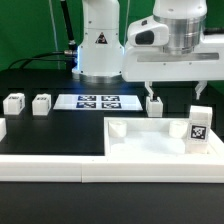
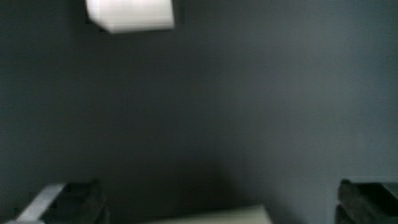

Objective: Assemble square table

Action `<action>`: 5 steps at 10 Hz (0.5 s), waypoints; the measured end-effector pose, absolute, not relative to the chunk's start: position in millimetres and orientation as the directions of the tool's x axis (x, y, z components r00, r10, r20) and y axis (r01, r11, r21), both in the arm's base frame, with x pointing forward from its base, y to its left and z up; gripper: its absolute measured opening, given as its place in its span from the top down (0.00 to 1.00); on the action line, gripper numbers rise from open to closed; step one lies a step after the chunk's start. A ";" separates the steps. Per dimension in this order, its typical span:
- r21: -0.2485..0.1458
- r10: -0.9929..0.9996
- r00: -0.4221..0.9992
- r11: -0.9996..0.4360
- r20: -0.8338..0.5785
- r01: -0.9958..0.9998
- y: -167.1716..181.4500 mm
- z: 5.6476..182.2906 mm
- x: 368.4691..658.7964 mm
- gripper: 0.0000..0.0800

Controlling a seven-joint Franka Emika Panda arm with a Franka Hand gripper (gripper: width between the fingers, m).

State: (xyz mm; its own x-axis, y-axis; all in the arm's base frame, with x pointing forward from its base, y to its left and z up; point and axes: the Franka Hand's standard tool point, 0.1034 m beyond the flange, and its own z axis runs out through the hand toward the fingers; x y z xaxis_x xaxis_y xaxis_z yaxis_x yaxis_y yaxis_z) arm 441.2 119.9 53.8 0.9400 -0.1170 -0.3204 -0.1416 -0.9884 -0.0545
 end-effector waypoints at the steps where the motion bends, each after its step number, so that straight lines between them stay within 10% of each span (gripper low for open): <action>1: -0.052 -0.121 0.915 -0.987 -0.384 -0.152 117.5 55.0 445.2 0.19; 5: -0.030 -0.122 0.793 -0.984 -0.597 -0.175 112.3 49.0 441.5 0.19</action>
Offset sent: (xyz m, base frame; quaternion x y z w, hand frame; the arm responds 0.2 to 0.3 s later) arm 0.0000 0.0000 0.0000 0.0000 -0.1938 0.0000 0.9810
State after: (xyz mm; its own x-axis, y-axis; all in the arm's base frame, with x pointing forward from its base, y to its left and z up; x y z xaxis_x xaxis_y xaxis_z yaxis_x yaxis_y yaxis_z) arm 441.5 112.3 49.0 0.7926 -0.1223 -0.5974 -0.1746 -0.9842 -0.0301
